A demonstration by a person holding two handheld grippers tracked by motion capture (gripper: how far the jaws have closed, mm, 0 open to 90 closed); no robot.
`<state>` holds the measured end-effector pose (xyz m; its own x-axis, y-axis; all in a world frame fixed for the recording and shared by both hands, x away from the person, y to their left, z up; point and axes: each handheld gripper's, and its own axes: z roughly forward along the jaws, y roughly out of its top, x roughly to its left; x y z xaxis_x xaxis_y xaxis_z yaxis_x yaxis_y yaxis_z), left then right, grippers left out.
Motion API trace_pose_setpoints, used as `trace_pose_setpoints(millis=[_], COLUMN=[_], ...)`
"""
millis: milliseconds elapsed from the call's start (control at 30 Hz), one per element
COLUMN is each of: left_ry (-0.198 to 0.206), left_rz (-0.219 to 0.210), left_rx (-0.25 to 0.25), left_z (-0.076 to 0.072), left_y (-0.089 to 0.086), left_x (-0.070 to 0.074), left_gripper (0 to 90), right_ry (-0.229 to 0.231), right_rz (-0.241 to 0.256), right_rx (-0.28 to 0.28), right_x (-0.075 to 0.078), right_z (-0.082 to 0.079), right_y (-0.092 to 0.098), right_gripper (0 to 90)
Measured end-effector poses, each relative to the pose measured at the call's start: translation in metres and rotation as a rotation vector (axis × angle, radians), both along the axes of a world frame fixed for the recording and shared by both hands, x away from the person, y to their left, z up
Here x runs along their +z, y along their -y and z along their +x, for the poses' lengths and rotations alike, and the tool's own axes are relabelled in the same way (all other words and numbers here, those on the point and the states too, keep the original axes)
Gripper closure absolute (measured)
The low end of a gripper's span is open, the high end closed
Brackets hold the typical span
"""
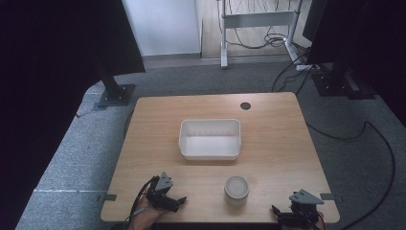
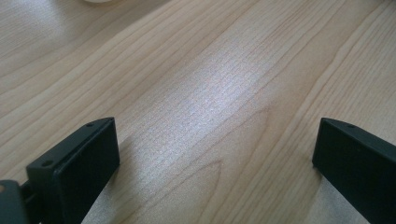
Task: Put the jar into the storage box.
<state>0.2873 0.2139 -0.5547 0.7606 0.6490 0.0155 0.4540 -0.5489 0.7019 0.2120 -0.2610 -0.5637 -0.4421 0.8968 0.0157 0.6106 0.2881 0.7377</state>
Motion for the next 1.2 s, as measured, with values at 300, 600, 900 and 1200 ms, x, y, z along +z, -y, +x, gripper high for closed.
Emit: trace_pose_setpoints(millis=[300,600,900,1200], left_ry=[0.001,0.005,0.004,0.022], left_rz=[-0.006,-0.007,-0.006,-0.015], left_rx=[0.015,0.015,0.017,0.029], left_z=[-0.0003,-0.0003,-0.0009,-0.0055], left_y=[-0.0005,-0.0014,-0.0015,-0.0015], left_x=[0.0001,0.0003,0.0003,0.0014], left_gripper=[1.7,2.9,2.8,8.1], right_ry=[0.0,0.0,0.0,0.0], right_rz=[0.0,0.0,0.0,0.001], right_rx=[0.0,0.0,0.0,0.0], right_x=[0.0,0.0,0.0,0.0], right_z=[-0.0001,-0.0003,-0.0003,-0.0002], right_y=[0.0001,0.0002,0.0002,0.0003], right_gripper=[2.3,2.2,2.2,2.2])
